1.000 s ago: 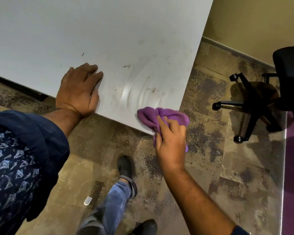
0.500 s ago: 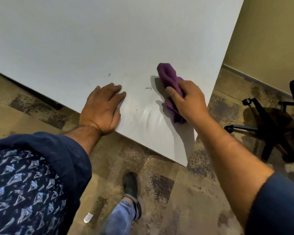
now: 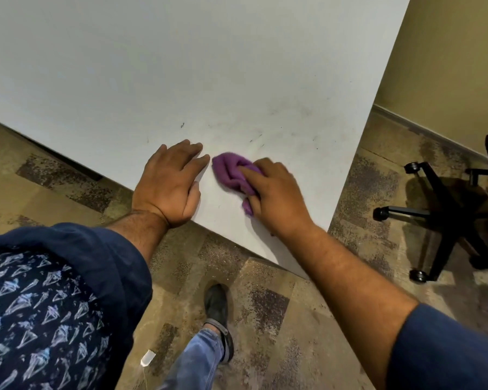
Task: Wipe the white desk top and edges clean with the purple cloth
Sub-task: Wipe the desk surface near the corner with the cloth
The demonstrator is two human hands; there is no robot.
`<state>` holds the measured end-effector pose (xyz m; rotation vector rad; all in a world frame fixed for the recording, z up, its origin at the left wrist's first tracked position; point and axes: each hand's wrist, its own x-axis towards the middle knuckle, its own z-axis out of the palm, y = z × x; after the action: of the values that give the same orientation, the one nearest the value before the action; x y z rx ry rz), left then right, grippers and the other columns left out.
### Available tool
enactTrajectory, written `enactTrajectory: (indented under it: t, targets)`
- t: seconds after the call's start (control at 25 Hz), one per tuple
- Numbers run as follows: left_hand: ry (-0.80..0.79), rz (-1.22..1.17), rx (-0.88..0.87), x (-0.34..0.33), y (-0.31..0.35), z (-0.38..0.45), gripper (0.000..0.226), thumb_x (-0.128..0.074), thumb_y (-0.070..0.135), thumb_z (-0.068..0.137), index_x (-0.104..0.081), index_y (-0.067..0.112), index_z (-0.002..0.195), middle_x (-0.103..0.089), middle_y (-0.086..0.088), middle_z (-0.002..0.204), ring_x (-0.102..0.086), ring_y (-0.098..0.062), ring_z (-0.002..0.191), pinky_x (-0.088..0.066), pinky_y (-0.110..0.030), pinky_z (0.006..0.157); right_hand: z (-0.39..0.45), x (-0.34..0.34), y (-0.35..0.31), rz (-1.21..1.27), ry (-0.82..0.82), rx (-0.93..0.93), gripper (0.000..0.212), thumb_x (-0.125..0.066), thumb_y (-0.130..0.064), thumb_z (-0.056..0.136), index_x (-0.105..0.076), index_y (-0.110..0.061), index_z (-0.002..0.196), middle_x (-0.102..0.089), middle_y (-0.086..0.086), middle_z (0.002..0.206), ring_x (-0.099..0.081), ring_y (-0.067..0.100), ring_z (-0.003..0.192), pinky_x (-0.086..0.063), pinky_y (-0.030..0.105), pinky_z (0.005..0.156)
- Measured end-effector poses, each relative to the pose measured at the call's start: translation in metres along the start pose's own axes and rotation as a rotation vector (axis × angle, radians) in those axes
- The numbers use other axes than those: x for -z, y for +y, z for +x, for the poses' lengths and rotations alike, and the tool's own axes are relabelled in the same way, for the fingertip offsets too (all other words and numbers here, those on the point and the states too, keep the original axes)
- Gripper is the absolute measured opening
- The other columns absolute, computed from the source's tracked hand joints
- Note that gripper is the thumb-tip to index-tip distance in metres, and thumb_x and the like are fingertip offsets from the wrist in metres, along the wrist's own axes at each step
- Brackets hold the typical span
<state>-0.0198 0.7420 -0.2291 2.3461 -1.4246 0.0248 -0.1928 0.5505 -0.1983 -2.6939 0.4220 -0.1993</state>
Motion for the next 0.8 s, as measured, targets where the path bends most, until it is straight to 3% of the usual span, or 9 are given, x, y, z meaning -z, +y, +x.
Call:
enactTrajectory:
  t: [0.2,0.36,0.44,0.6,0.68,0.8]
  targets:
    - [-0.014,0.003,0.009,0.002,0.003,0.001,0.064,-0.046,0.029,0.086,-0.063,0.008,0.144,-0.057,-0.018,0.153,-0.048,-0.044,0.146,-0.032,-0.066,0.121,-0.07,0.001,-0.018,0.08,-0.12,0.109,0.044,-0.07,-0.033,0.094,-0.068,-0.024,0.137,-0.067,0.004,0.117,-0.056,0.021,0.101,-0.049,0.041,0.085]
    - [0.011,-0.015,0.01,0.001,0.003,0.0,0.062,-0.046,0.028,0.087,-0.064,0.007,0.143,-0.058,-0.019,0.152,-0.049,-0.045,0.145,-0.032,-0.067,0.12,-0.128,0.02,-0.024,0.072,-0.443,0.392,0.028,-0.054,-0.029,0.093,-0.076,-0.019,0.107,-0.066,0.0,0.1,-0.057,0.018,0.096,-0.051,0.044,0.087]
    - [0.011,-0.014,0.007,0.0,0.003,0.0,0.062,-0.046,0.028,0.087,-0.064,0.007,0.143,-0.057,-0.019,0.152,-0.049,-0.045,0.145,-0.031,-0.066,0.12,-0.127,0.042,-0.007,0.084,-0.32,0.334,0.025,-0.058,-0.024,0.09,-0.076,-0.014,0.105,-0.068,0.004,0.1,-0.057,0.018,0.094,-0.051,0.042,0.083]
    - [0.017,-0.015,0.008,0.0,0.004,0.0,0.062,-0.046,0.027,0.087,-0.063,0.007,0.143,-0.057,-0.019,0.152,-0.049,-0.045,0.145,-0.03,-0.066,0.121,-0.06,0.071,0.059,-0.072,0.143,-0.187,0.03,-0.061,-0.02,0.096,-0.074,-0.013,0.123,-0.065,0.012,0.12,-0.057,0.031,0.106,-0.052,0.05,0.088]
    - [0.024,-0.006,0.012,0.0,0.003,0.001,0.062,-0.046,0.027,0.087,-0.063,0.007,0.143,-0.057,-0.019,0.152,-0.049,-0.045,0.145,-0.03,-0.066,0.121,-0.033,0.06,0.075,-0.108,0.173,-0.325,0.038,-0.062,-0.018,0.099,-0.069,-0.02,0.136,-0.062,0.009,0.136,-0.056,0.035,0.12,-0.051,0.057,0.096]
    - [0.03,-0.004,0.011,-0.001,0.004,-0.001,0.061,-0.048,0.025,0.086,-0.063,0.007,0.143,-0.057,-0.019,0.152,-0.048,-0.044,0.145,-0.03,-0.066,0.121,-0.028,0.033,0.069,-0.102,0.223,-0.381,0.049,-0.062,-0.009,0.09,-0.07,-0.02,0.138,-0.066,0.008,0.136,-0.058,0.038,0.121,-0.049,0.051,0.098]
